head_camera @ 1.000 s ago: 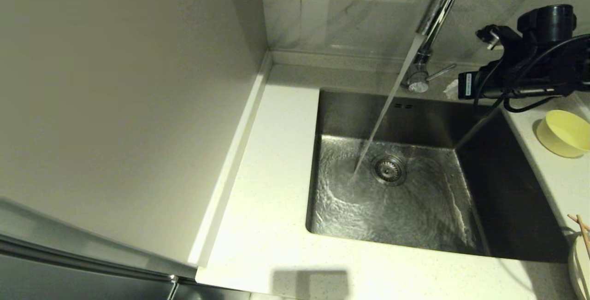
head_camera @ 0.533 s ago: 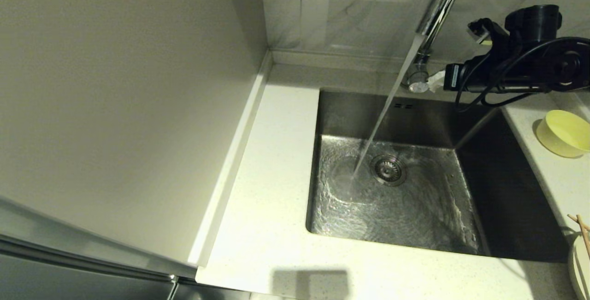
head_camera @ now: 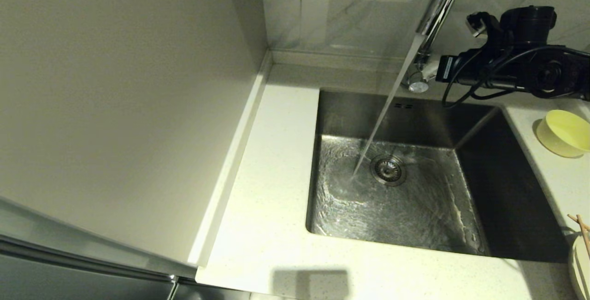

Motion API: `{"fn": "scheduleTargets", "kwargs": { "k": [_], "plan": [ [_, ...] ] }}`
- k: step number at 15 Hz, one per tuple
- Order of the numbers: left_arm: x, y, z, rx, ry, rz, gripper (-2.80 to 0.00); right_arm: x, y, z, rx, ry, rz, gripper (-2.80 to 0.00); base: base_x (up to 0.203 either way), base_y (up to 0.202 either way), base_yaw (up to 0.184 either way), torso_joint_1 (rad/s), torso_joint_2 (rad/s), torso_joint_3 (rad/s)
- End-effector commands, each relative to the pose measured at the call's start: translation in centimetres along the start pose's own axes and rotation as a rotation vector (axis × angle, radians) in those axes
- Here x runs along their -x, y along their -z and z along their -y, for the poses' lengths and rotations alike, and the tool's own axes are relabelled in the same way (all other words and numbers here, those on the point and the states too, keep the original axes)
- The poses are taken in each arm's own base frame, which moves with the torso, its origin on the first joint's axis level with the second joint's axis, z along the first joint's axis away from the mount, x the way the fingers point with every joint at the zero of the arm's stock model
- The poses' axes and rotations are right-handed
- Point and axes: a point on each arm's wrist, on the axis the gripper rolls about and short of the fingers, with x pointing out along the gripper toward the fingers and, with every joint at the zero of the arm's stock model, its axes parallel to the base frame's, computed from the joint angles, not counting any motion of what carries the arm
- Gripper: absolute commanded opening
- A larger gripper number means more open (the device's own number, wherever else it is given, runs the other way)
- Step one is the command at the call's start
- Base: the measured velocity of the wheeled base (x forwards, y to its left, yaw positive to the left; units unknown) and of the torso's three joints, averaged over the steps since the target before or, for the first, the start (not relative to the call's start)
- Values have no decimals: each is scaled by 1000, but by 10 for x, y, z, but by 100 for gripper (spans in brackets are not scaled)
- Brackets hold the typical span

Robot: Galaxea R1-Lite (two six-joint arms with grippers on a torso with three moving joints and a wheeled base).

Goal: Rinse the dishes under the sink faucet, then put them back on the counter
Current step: Turn off the faucet

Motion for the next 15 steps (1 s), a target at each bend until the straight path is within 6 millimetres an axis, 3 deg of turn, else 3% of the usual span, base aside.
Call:
{"fn": "scheduleTargets", "kwargs": {
  "k": [1, 4, 9, 15],
  "plan": [
    [0, 0, 0, 1, -1, 2, -280, -1, -1, 0, -30, -6, 13, -280, 0, 0, 0, 0, 0, 0],
    [0, 0, 0, 1, -1, 2, -280, 6, -7, -2, -67, -26, 12, -280, 0, 0, 0, 0, 0, 0],
    [0, 0, 0, 1, -1, 2, -280, 36, -7, 5, -145, -45, -151, -280, 0, 0, 0, 0, 0, 0],
    [0, 0, 0, 1, -1, 2, -280, 25, -1, 15, -100, -35, -125, -280, 0, 0, 0, 0, 0, 0]
  ]
}}
